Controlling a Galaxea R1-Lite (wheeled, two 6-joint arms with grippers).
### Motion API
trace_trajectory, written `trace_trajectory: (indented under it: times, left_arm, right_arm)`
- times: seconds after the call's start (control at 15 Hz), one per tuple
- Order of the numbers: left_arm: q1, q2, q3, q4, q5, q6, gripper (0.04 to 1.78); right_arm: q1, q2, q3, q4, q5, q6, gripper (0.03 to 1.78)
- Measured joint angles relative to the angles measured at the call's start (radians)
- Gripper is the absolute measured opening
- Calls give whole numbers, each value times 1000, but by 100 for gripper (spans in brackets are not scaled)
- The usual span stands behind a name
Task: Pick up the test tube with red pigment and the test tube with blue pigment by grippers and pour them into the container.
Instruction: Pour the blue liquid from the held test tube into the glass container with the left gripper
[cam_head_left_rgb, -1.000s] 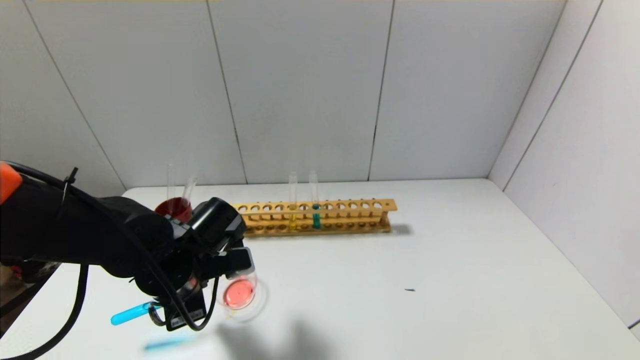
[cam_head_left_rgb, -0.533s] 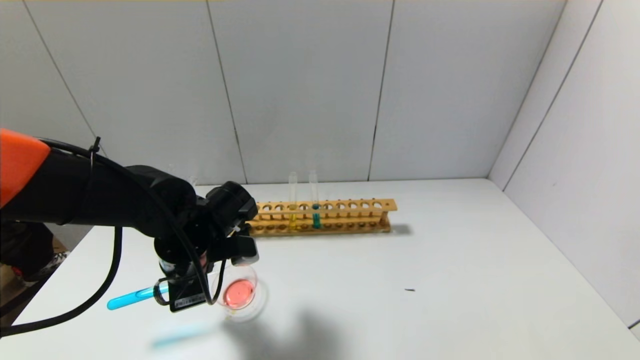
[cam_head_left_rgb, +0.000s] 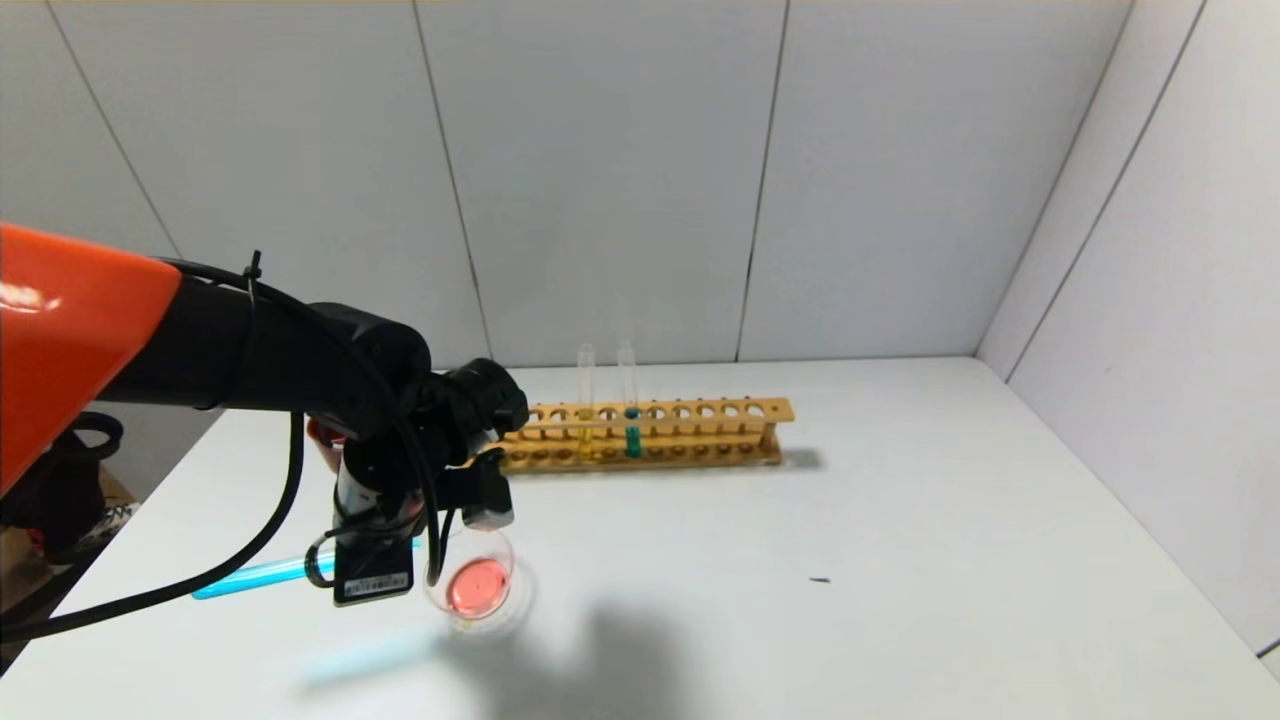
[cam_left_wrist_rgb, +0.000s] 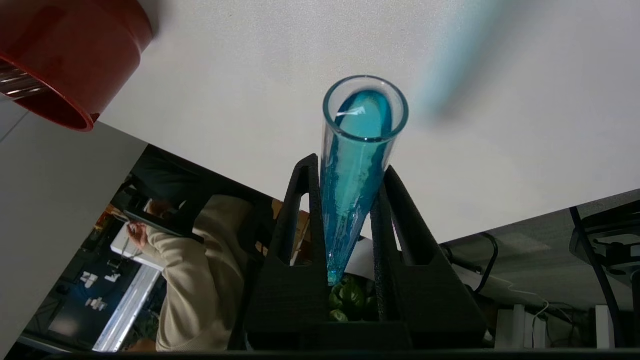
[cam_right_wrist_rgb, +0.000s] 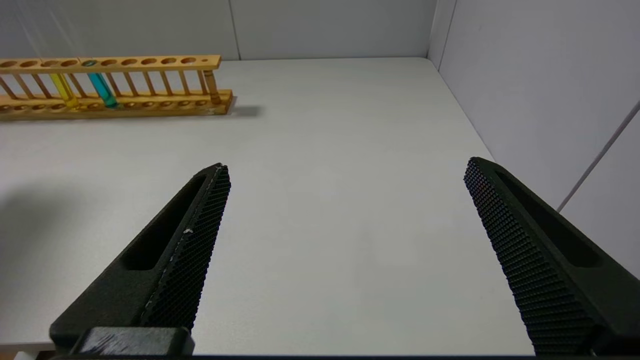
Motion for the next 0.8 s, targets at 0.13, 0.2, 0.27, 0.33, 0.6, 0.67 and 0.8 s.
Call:
trace_trajectory:
  times: [0.13, 0.2, 0.27, 0.33, 0.6, 0.67, 0.8]
  left_arm:
    - [3, 17, -7, 8, 1, 2, 30]
    - [5, 24, -9, 10, 2, 3, 30]
    - [5, 31, -10, 16, 4, 8, 30]
    - [5, 36, -14, 26, 15, 14, 30]
    - [4, 58, -78, 126, 31, 13, 30]
    - [3, 64, -93, 132, 31, 13, 30]
    - [-1, 80, -126, 152, 30, 13, 30]
  right_arm:
    - [0, 0, 0, 0, 0, 0, 171]
    - [0, 0, 0, 0, 0, 0, 171]
    - [0, 0, 0, 0, 0, 0, 171]
    - [0, 0, 0, 0, 0, 0, 171]
    - [0, 0, 0, 0, 0, 0, 171]
    - [0, 0, 0, 0, 0, 0, 171]
    - [0, 0, 0, 0, 0, 0, 171]
